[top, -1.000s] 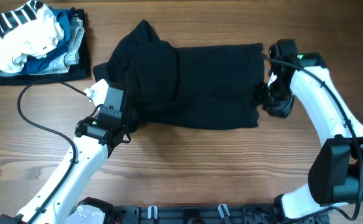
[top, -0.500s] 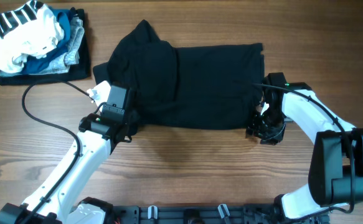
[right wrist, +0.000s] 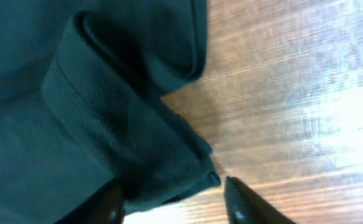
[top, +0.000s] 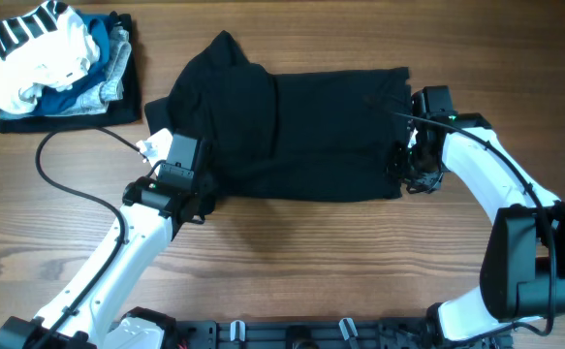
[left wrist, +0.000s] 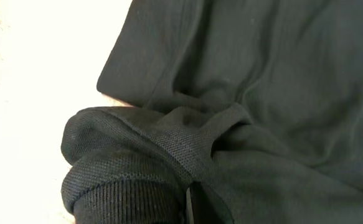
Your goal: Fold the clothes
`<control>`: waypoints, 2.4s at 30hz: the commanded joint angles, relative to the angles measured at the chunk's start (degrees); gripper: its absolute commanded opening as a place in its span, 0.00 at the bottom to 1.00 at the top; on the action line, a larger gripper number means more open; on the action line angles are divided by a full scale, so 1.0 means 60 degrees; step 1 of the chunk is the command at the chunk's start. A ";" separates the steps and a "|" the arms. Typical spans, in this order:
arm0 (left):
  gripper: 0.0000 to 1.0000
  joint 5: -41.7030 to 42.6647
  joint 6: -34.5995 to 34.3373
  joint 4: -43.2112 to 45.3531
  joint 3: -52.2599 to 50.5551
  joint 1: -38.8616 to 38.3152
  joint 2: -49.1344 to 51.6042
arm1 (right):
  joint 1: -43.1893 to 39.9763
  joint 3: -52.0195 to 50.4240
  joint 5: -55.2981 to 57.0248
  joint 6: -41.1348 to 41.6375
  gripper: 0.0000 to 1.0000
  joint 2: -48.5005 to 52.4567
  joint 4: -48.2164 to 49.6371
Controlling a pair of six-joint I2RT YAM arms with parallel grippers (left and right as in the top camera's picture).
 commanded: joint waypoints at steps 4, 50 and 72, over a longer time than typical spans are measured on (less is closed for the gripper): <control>0.04 0.0091 0.0149 -0.0113 0.0127 0.0076 0.0051 | -0.0015 -0.0586 0.0044 -0.0007 0.75 -0.0084 -0.0426; 0.04 0.0375 0.0120 -0.0688 0.0255 0.0025 -0.2561 | 0.0211 -0.1395 0.0127 0.0488 0.04 -0.3453 -0.0900; 0.04 -0.0561 -0.0138 -0.1115 0.0262 -0.2437 -0.4994 | 0.0357 -0.1341 0.1166 0.0495 0.04 -0.5712 -0.0980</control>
